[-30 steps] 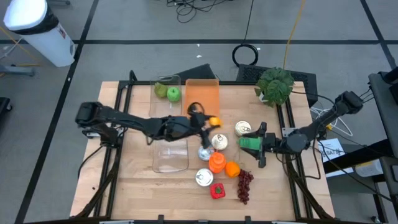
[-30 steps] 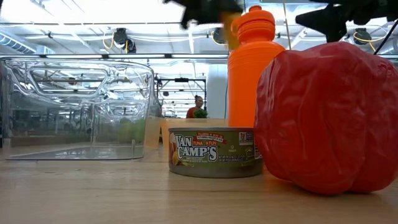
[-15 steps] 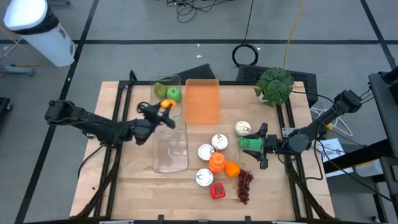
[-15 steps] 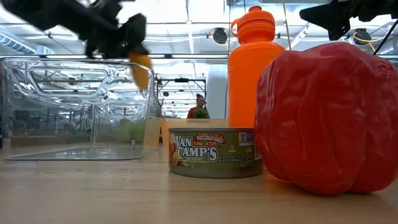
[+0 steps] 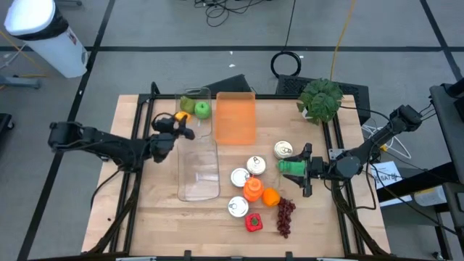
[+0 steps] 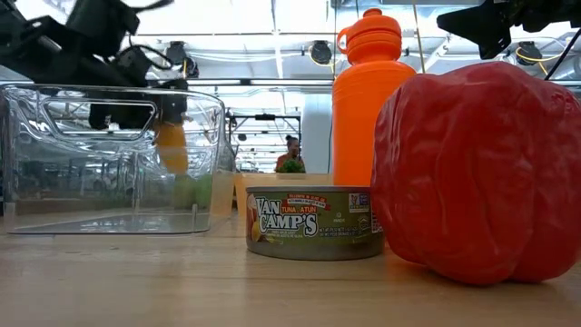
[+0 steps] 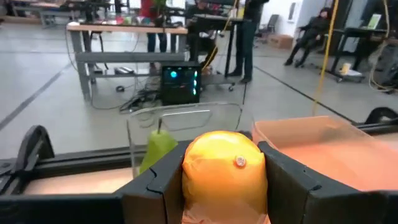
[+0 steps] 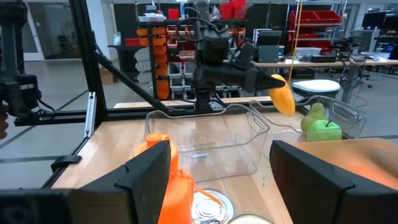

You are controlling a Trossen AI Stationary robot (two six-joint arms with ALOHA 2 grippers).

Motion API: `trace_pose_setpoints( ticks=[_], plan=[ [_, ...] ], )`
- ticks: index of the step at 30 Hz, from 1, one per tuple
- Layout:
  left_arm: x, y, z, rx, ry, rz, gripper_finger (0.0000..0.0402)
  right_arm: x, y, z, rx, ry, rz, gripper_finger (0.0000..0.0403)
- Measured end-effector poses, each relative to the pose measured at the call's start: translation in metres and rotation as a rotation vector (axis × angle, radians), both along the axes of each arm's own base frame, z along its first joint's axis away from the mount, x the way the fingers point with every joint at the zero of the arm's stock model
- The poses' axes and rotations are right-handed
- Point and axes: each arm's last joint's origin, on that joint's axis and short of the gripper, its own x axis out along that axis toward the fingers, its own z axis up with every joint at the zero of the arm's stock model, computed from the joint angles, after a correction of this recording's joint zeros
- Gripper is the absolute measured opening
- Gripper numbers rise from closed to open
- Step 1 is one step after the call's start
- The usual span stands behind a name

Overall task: Pick & Place Food Item
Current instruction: Put the yellow mango into the top transparent bin, then put the green water bottle into the orange bin

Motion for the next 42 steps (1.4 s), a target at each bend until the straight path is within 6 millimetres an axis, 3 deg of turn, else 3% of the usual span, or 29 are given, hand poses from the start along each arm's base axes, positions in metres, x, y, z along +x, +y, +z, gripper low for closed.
trace_pose_setpoints(
  ticks=[15, 17, 23, 28, 34, 42],
  plan=[
    [-0.005, 0.030, -0.017, -0.115, -0.009, 0.063, 0.0167, 0.000, 0.000, 0.000, -0.001, 0.000, -0.007, 0.0258],
    [-0.004, 0.031, -0.018, -0.120, -0.024, 0.073, 0.0188, 0.000, 0.000, 0.000, -0.002, 0.000, -0.007, 0.0258],
    [-0.003, 0.034, -0.025, -0.137, -0.003, 0.091, 0.0310, 0.000, 0.000, 0.000, -0.002, 0.000, -0.007, 0.0258],
    [-0.003, 0.034, -0.027, -0.141, 0.000, 0.094, 0.0366, 0.000, 0.000, 0.000, -0.002, 0.001, -0.007, 0.0258],
    [-0.002, 0.034, -0.025, -0.137, -0.014, 0.089, 0.0392, 0.000, 0.000, -0.001, -0.005, 0.006, -0.003, 0.0258],
    [0.001, 0.026, -0.005, -0.103, -0.091, -0.066, 0.0385, 0.000, 0.000, -0.006, -0.036, 0.050, -0.001, 0.0258]
  ],
)
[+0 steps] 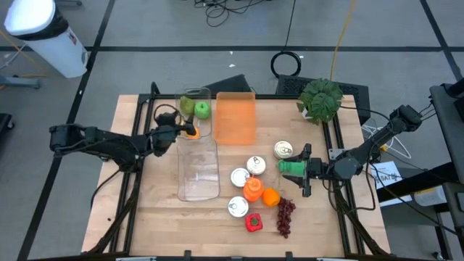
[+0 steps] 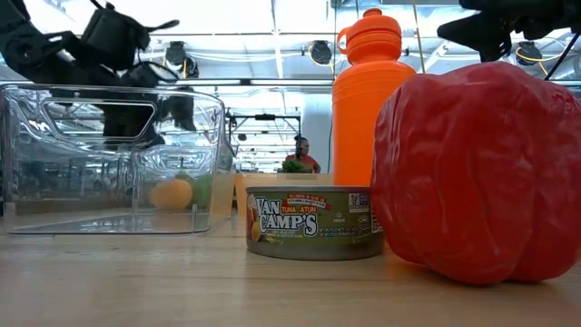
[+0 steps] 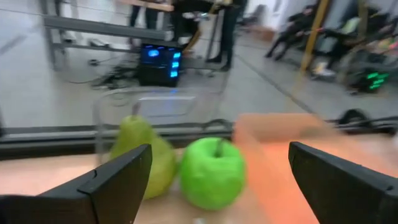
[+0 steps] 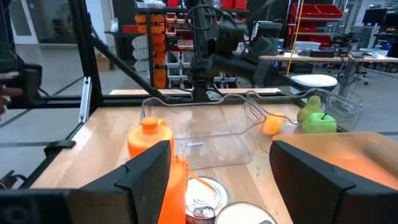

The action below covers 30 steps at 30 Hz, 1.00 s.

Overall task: Pick & Place Food Item
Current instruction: Put the green water bottle into the orange bin

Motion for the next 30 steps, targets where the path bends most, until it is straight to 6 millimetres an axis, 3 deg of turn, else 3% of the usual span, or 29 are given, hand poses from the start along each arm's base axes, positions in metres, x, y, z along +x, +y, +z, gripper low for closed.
trace_pose_setpoints(
  ticks=[6, 14, 20, 26, 30],
  plan=[
    [-0.001, -0.009, 0.013, 0.011, -0.084, -0.070, 0.0383, -0.002, 0.001, -0.010, -0.065, 0.096, 0.016, 0.0258],
    [-0.001, -0.012, 0.015, 0.020, -0.082, -0.092, 0.0383, -0.016, 0.003, -0.018, -0.074, 0.465, -0.016, 0.0262],
    [-0.001, -0.013, 0.015, 0.006, -0.109, -0.088, 0.0373, -0.024, -0.003, -0.028, -0.092, 0.652, 0.049, 0.0295],
    [-0.001, -0.012, 0.015, -0.011, -0.142, -0.082, 0.0378, -0.040, -0.021, -0.040, 0.000, 0.956, -0.048, 0.0313],
    [-0.001, -0.012, 0.015, -0.016, -0.152, -0.080, 0.0383, -0.042, -0.024, -0.052, 0.101, 1.029, -0.084, 0.0308]
  ],
)
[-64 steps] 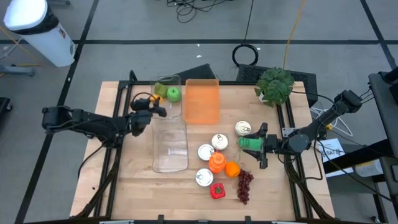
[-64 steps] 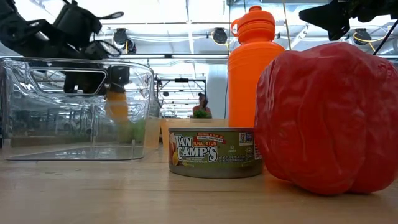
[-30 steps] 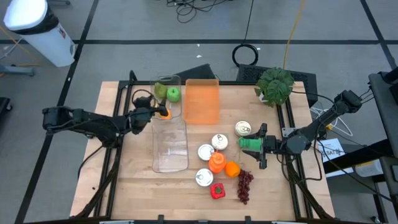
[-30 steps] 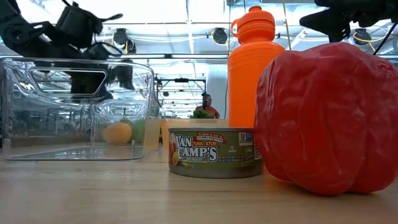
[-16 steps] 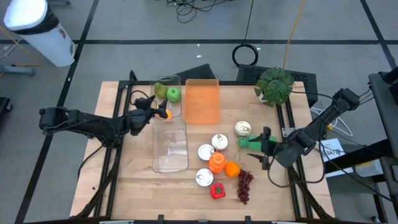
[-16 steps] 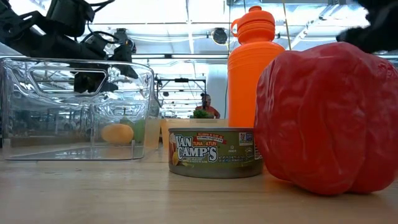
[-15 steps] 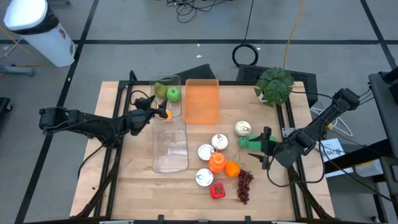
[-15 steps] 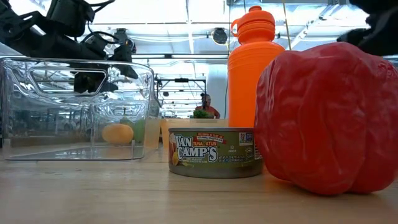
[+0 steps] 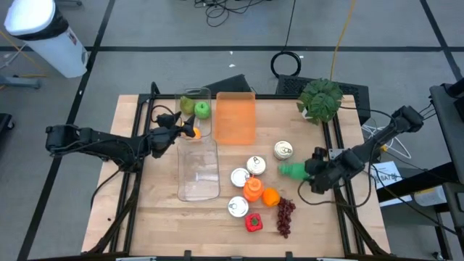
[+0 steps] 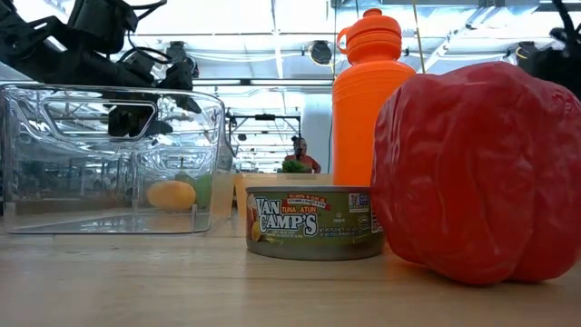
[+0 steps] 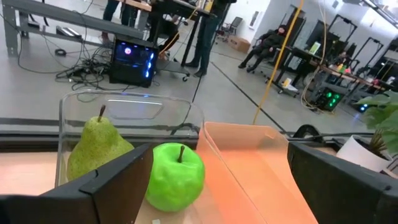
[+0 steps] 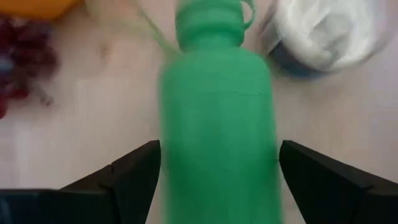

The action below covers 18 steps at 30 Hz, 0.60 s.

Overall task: Pick & Place Food Item
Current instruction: Put the green water bottle into the orange bin

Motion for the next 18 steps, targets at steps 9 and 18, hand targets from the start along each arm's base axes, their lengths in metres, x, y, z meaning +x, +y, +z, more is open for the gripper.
trace_pose_setpoints(
  ticks=[9, 18],
  plan=[
    [0.001, 0.000, 0.000, -0.005, 0.001, -0.024, 0.0372, 0.008, 0.002, -0.021, 0.026, 0.082, -0.081, 0.0289],
    [0.003, -0.002, 0.000, -0.018, -0.010, -0.104, 0.0377, 0.015, 0.007, -0.033, 0.085, 0.139, -0.141, 0.0249]
  ],
)
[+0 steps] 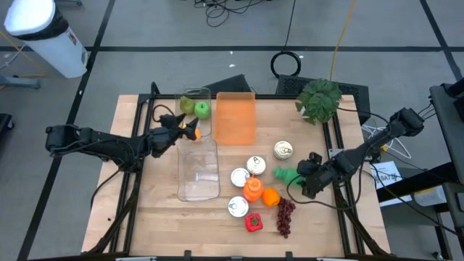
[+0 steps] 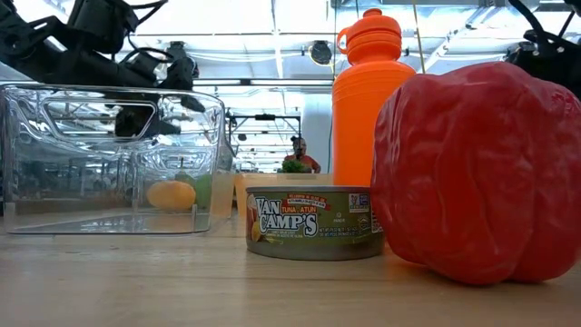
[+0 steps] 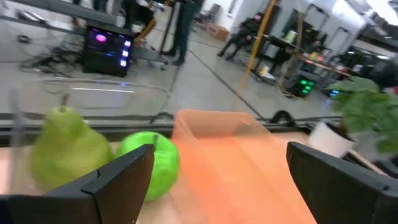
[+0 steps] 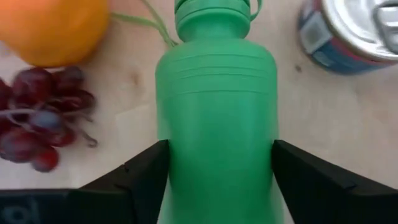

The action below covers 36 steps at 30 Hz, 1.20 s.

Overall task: Pick & Place Food Item
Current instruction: Put the green water bottle into the orange bin

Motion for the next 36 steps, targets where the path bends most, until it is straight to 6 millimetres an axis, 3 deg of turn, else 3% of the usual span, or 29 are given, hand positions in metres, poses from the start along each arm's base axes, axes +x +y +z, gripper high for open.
trace_pose_setpoints(
  ticks=[6, 11, 20, 27, 32, 36],
  plan=[
    [0.005, -0.003, 0.009, 0.059, -0.041, -0.163, 0.0373, 0.007, 0.005, 0.016, 0.122, -0.196, 0.041, 0.0203],
    [0.006, -0.004, 0.013, 0.085, -0.053, -0.233, 0.0360, 0.007, 0.005, 0.024, 0.127, -0.282, 0.127, 0.0203],
    [0.006, -0.004, 0.013, 0.084, -0.054, -0.233, 0.0351, 0.009, 0.005, 0.002, 0.156, -0.393, 0.137, 0.0273],
    [0.006, -0.004, 0.013, 0.084, -0.054, -0.233, 0.0351, 0.008, 0.009, 0.004, 0.238, -0.345, 0.278, 0.0349],
    [0.006, -0.004, 0.013, 0.083, -0.055, -0.232, 0.0351, 0.010, 0.011, 0.006, 0.237, -0.341, 0.284, 0.0350],
    [0.006, -0.004, 0.013, 0.082, -0.055, -0.232, 0.0351, 0.008, 0.007, -0.005, 0.115, -0.237, 0.237, 0.0337]
  ],
)
